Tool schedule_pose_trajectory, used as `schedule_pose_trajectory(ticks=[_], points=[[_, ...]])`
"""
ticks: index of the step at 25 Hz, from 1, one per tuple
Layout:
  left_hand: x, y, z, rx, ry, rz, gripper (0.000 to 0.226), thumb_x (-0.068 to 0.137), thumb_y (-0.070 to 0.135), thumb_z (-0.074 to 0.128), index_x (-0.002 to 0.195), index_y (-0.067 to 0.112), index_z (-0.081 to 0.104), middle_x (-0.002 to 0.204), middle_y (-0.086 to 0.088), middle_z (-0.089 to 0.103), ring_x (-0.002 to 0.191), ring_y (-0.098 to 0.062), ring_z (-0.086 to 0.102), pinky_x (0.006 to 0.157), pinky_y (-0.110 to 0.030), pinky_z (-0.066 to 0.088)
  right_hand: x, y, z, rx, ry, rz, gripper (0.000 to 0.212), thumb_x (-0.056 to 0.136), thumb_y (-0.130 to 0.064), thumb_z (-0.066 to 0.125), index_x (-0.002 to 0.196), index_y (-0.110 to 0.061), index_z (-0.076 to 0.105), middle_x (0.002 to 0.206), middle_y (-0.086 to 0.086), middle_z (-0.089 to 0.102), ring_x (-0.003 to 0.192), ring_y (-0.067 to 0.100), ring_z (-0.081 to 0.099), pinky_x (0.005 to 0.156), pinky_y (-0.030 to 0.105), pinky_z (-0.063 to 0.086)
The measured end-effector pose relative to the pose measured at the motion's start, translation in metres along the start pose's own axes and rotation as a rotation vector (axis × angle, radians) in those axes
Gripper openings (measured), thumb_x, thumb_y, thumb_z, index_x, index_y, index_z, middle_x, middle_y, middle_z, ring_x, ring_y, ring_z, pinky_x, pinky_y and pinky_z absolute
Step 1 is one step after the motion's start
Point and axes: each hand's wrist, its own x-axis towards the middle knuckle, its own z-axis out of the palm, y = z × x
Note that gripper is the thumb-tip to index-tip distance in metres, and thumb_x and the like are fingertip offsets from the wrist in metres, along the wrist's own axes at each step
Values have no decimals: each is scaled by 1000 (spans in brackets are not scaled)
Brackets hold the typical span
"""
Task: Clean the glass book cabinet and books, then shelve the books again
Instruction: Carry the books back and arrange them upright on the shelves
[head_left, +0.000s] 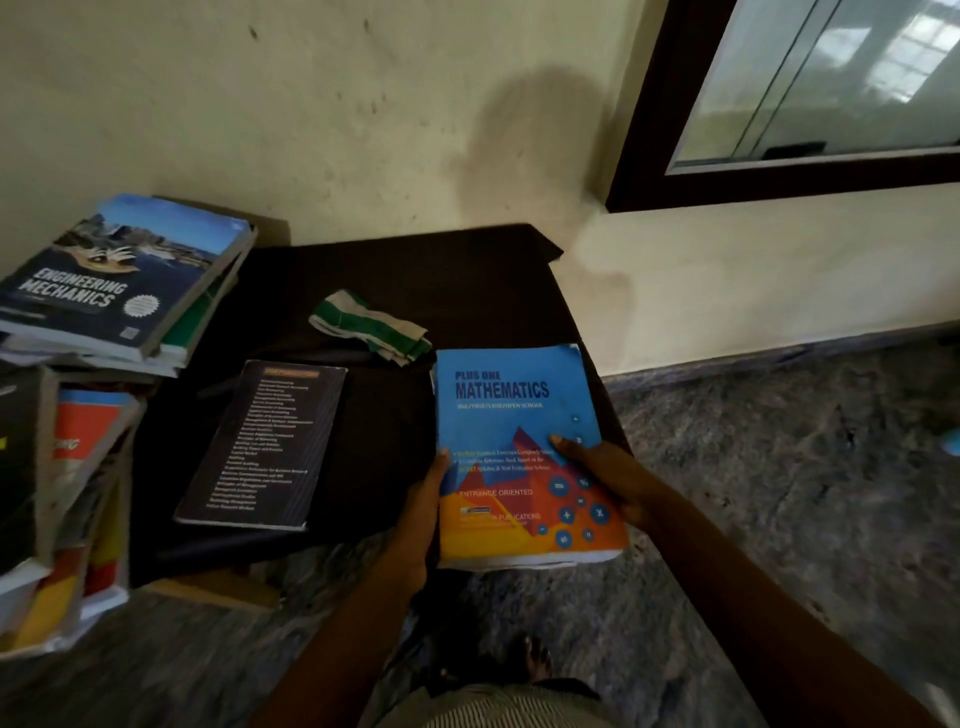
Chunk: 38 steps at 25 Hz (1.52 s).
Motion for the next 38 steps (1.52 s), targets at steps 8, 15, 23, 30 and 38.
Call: schedule_pose_trajectory(ticks=[8, 15, 23, 30, 38], points=[[-4, 0, -22, -95, -190, -86, 66, 66, 49, 76, 117, 10, 61, 100, -16, 71, 80, -28, 71, 62, -40, 59, -20, 40, 14, 184, 34, 123, 51, 75, -33, 69, 120, -12, 59, 109, 15, 68, 93, 31, 67, 80, 45, 55], [-14, -1, -10, 48, -96, -22, 87, 54, 44, 86, 128, 10, 55, 116, -19, 65, 103, -39, 63, 88, -54, 51, -37, 62, 19, 294, -47, 151, 81, 59, -42, 84, 127, -11, 54, 120, 18, 62, 105, 34, 62, 90, 49, 50], [-5, -3, 16, 42, -269, -134, 56, 79, 41, 70, 124, 11, 57, 118, -21, 64, 103, -41, 62, 91, -58, 47, -80, 57, 11, 445, 155, 70, 60, 71, -45, 74, 118, -11, 60, 109, 17, 68, 83, 29, 69, 76, 43, 57], [25, -11, 152, 397, -503, -100, 86, 41, 45, 91, 112, 7, 63, 108, -21, 68, 96, -39, 66, 86, -54, 52, -130, 52, -76, 629, 396, -99, 54, 72, -41, 69, 117, -11, 60, 107, 19, 68, 83, 31, 68, 83, 48, 54], [49, -50, 393, 523, -723, 2, 50, 69, 24, 72, 112, 5, 59, 95, -19, 71, 72, -30, 69, 61, -35, 58, -203, -5, -276, 620, 521, -323, 46, 81, -42, 59, 117, -14, 59, 106, 16, 69, 80, 26, 70, 73, 40, 58]])
